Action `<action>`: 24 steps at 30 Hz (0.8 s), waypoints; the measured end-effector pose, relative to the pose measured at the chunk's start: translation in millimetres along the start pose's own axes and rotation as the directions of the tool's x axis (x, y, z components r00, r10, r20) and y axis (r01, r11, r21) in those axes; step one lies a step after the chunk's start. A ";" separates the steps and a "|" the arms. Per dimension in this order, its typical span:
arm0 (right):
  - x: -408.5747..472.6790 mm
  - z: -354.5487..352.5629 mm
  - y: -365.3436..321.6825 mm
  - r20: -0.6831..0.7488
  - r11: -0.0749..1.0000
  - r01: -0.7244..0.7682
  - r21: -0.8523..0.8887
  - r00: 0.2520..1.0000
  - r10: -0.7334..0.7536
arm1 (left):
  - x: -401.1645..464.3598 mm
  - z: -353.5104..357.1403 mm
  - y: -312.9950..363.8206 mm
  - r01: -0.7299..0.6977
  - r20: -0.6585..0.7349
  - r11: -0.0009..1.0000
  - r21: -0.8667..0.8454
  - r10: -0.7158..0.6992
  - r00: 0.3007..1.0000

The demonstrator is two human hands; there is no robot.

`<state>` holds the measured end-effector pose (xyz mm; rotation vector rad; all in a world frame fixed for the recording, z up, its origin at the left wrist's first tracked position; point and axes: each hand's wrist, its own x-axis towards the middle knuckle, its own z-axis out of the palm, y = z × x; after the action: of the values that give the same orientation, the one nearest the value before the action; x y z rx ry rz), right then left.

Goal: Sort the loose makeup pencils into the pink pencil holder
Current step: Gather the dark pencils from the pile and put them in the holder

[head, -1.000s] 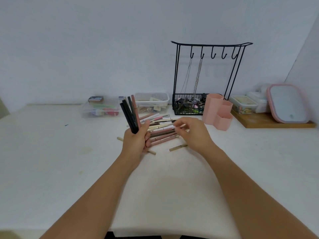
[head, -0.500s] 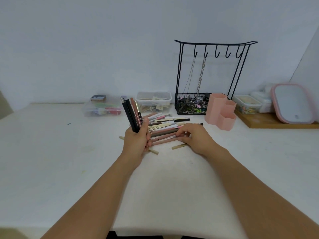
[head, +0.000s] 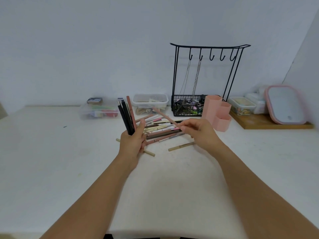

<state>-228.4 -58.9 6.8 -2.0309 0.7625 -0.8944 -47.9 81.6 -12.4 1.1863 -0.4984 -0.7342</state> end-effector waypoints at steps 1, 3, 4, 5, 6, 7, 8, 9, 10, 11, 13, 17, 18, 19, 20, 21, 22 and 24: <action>-4.1 4.3 -5.9 0.008 0.990 -0.045 0.132 0.999 0.044 | -1.9 1.7 0.1 -0.002 0.024 1.000 0.013 0.001 1.000; -12.5 19.6 -16.7 0.080 0.918 -0.137 0.372 0.990 0.115 | -6.1 5.0 -1.4 -0.026 0.086 0.999 0.025 0.024 0.996; -16.4 29.7 -21.0 0.128 0.872 -0.178 0.455 0.983 0.134 | -6.8 6.0 -2.6 -0.048 0.112 0.998 0.030 0.045 0.993; -20.0 39.4 -24.4 0.169 0.833 -0.214 0.510 0.975 0.146 | -7.3 6.4 -4.1 -0.070 0.131 0.997 0.035 0.065 0.989; -23.0 48.4 -27.3 0.200 0.806 -0.239 0.542 0.968 0.152 | -6.7 6.4 -5.8 -0.082 0.141 0.996 0.038 0.076 0.987; -25.5 56.3 -29.7 0.220 0.792 -0.252 0.556 0.964 0.152 | -6.7 6.3 -6.2 -0.084 0.144 0.996 0.034 0.078 0.986; -27.5 62.6 -31.5 0.230 0.786 -0.255 0.562 0.962 0.148 | -6.2 5.8 -7.0 -0.087 0.152 0.996 0.022 0.083 0.985; -29.3 67.6 -33.2 0.235 0.786 -0.250 0.565 0.962 0.137 | -5.8 5.4 -7.4 -0.094 0.166 0.995 0.014 0.090 0.982; -30.6 71.7 -34.2 0.240 0.789 -0.242 0.565 0.963 0.123 | -5.7 4.9 -8.1 -0.102 0.182 0.995 0.008 0.099 0.978; -32.1 74.9 -35.4 0.247 0.794 -0.231 0.562 0.963 0.105 | -5.8 4.3 -8.9 -0.108 0.201 0.994 0.006 0.105 0.974; -33.7 79.2 -35.8 0.246 0.817 -0.203 0.539 0.966 0.078 | -3.1 2.1 -11.9 -0.117 0.219 0.993 0.009 0.112 0.969; -34.5 81.3 -31.7 0.176 0.903 -0.135 0.408 0.982 0.067 | 0.2 2.3 -16.6 -0.133 0.195 0.988 0.081 0.115 0.974; -34.3 80.8 -30.4 0.167 0.910 -0.131 0.394 0.984 0.069 | 0.3 3.3 -17.9 -0.144 0.195 0.985 0.093 0.123 0.973; -33.8 80.7 -29.0 0.163 0.914 -0.131 0.384 0.984 0.073 | -0.3 3.8 -18.3 -0.152 0.192 0.982 0.110 0.129 0.973; -33.6 80.2 -28.3 0.162 0.917 -0.129 0.377 0.984 0.071 | -1.0 4.1 -18.4 -0.158 0.188 0.980 0.124 0.133 0.973; -32.9 79.2 -27.7 0.165 0.922 -0.124 0.366 0.984 0.066 | -1.4 4.4 -18.1 -0.158 0.179 0.979 0.130 0.133 0.975; -32.2 77.5 -28.9 0.179 0.926 -0.118 0.360 0.982 0.056 | -2.1 4.7 -17.0 -0.152 0.167 0.980 0.125 0.130 0.977; -28.5 70.5 -31.3 0.208 0.932 -0.097 0.349 0.978 0.024 | -4.1 5.6 -14.0 -0.121 0.143 0.988 0.093 0.107 0.984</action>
<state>-182.4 7.5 -8.6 -1.7315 0.5055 -0.7199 -58.0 78.3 -23.8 1.1959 -0.7205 -0.7019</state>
